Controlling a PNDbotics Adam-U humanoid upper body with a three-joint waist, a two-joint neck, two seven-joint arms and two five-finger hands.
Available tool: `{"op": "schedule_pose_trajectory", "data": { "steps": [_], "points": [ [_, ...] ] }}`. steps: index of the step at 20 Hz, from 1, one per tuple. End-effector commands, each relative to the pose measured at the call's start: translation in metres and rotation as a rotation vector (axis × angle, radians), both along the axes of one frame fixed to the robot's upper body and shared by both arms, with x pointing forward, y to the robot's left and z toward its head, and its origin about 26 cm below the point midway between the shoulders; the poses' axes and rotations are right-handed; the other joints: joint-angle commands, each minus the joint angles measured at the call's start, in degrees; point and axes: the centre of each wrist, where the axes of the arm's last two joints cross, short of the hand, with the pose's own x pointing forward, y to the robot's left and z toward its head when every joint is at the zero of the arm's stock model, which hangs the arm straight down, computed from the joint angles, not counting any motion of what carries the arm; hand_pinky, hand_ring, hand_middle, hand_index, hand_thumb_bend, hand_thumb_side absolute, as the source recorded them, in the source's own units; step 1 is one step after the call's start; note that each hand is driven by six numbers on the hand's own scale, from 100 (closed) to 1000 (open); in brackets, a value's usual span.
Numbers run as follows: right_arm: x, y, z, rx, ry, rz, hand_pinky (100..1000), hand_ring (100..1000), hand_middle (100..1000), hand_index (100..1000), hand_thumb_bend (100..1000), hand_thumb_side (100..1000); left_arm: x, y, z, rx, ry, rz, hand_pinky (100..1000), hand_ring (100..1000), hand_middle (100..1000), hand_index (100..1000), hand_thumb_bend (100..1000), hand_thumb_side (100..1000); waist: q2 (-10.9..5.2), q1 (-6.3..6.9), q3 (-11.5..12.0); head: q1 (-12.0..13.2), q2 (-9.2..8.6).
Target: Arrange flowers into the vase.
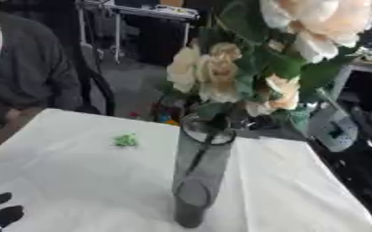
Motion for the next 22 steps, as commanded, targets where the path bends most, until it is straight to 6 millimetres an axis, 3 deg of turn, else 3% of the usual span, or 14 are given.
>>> {"op": "schedule_pose_trajectory", "data": {
  "steps": [1,22],
  "points": [
    [-0.001,-0.012,0.011,-0.016,-0.011,-0.029,987,1000,894,1000,312,851,0.001,0.003,0.008,0.009,-0.027,0.006,831,764,798,824,884,650,-0.64,0.45,-0.14,0.3,-0.7],
    [0.002,-0.025,-0.001,-0.006,0.039,-0.069,987,1000,894,1000,300,871,0.001,0.004,0.006,0.005,-0.025,0.013,831,764,798,824,888,652,-0.47,0.79,-0.83,0.66,-0.59]
  ]
}}
